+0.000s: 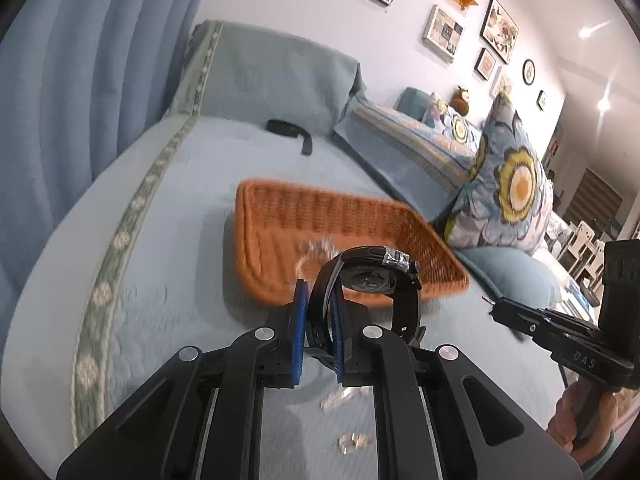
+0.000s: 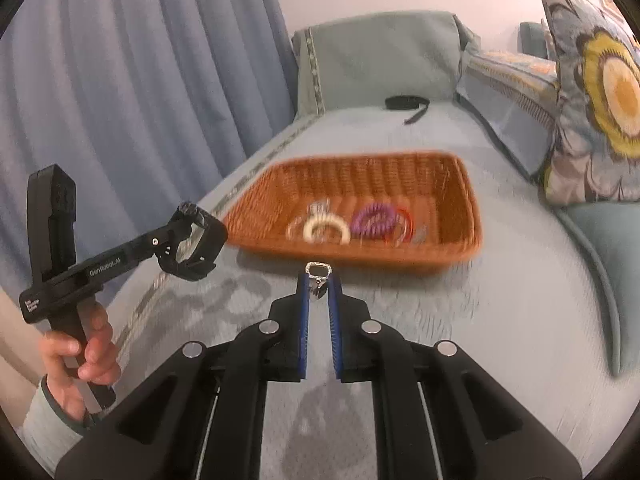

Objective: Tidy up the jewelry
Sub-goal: 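Carry the watch into the basket with the left tool while the right tool drops a charm in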

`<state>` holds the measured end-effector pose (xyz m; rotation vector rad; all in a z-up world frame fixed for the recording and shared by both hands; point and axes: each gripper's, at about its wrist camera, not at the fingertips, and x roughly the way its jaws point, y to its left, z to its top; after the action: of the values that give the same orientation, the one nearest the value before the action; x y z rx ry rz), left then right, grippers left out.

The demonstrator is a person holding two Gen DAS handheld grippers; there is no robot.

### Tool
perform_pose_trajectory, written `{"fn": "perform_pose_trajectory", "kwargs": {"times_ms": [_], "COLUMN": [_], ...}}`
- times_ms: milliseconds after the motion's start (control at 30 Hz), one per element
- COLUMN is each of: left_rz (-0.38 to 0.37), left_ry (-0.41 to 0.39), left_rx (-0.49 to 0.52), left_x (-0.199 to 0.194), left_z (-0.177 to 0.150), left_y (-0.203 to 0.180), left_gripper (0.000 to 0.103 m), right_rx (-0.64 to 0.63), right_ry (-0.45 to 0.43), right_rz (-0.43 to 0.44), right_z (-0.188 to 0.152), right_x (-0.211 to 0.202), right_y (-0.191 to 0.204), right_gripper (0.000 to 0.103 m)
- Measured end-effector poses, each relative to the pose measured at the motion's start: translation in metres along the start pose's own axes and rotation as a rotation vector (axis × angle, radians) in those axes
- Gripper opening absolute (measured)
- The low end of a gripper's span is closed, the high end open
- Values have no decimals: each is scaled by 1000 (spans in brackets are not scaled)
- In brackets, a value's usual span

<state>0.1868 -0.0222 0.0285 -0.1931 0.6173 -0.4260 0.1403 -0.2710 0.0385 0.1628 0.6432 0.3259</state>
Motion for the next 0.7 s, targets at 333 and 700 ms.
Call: {"fn": "perform_pose_trajectory", "kwargs": {"times_ms": [333,700], "left_rz": [51,139], "left_ry": [-18,78], "left_rx": [-33,-38], "left_x": [64,131], "left_z": [53,49], "left_y": [-10,6], "left_gripper": [9,9], "right_rx": [43,188], "right_ry": [-54,66], "right_rz": [-65,-64], "right_z": [59,52], "right_x": [66,131], "right_y": [-29,-80], "right_gripper": [7,8]}}
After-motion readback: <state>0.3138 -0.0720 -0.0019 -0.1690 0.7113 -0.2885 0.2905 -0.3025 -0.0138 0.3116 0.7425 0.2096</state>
